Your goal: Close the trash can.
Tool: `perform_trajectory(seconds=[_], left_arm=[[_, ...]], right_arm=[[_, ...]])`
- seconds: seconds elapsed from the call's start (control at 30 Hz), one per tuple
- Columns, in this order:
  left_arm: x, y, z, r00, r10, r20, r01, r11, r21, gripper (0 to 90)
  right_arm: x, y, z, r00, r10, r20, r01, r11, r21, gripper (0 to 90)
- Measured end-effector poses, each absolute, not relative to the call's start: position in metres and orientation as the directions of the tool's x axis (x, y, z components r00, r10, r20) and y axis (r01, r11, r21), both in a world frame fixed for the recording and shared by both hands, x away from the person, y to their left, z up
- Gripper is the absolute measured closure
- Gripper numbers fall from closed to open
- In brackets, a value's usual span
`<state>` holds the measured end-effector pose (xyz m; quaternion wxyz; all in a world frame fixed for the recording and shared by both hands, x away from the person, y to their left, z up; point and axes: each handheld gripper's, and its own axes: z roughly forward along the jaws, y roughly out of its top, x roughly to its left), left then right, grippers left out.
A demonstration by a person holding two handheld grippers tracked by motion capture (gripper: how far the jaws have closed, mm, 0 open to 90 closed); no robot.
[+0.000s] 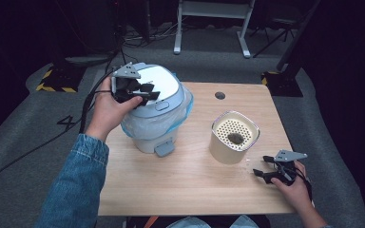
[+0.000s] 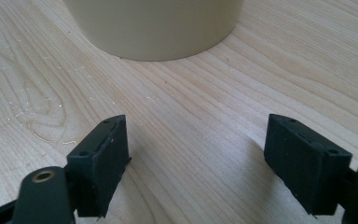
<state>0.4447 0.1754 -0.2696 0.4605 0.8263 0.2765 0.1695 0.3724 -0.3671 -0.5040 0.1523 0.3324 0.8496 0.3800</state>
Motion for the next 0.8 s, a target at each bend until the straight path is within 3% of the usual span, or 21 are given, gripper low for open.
perform_trajectory(seconds=[0.17, 0.27, 0.4, 0.47, 0.6, 0.8], left_arm=[[0.444, 0.174, -0.269, 0.776, 0.629, 0.031, 0.313, -0.428, 0.848, 61.6], [0.443, 0.169, -0.268, 0.765, 0.637, 0.093, 0.299, -0.48, 0.825, 63.0], [0.445, 0.172, -0.271, 0.766, 0.64, 0.066, 0.3, -0.446, 0.844, 62.5], [0.446, 0.173, -0.274, 0.763, 0.644, 0.059, 0.295, -0.427, 0.855, 59.0], [0.446, 0.177, -0.273, 0.756, 0.654, 0.025, 0.317, -0.399, 0.86, 41.9], [0.433, 0.182, -0.264, 0.794, 0.608, -0.011, 0.287, -0.359, 0.888, 37.6]], right_arm=[[0.372, -0.367, -0.504, -0.735, 0.678, -0.006, 0.448, 0.492, 0.747, 22.2], [0.372, -0.367, -0.504, -0.737, 0.676, -0.007, 0.446, 0.493, 0.747, 22.7], [0.372, -0.367, -0.504, -0.737, 0.676, -0.006, 0.445, 0.493, 0.748, 22.7], [0.372, -0.367, -0.504, -0.737, 0.676, -0.006, 0.446, 0.493, 0.747, 22.7], [0.372, -0.367, -0.504, -0.737, 0.675, -0.006, 0.446, 0.493, 0.747, 22.7], [0.372, -0.367, -0.504, -0.737, 0.675, -0.006, 0.446, 0.493, 0.747, 22.7]])
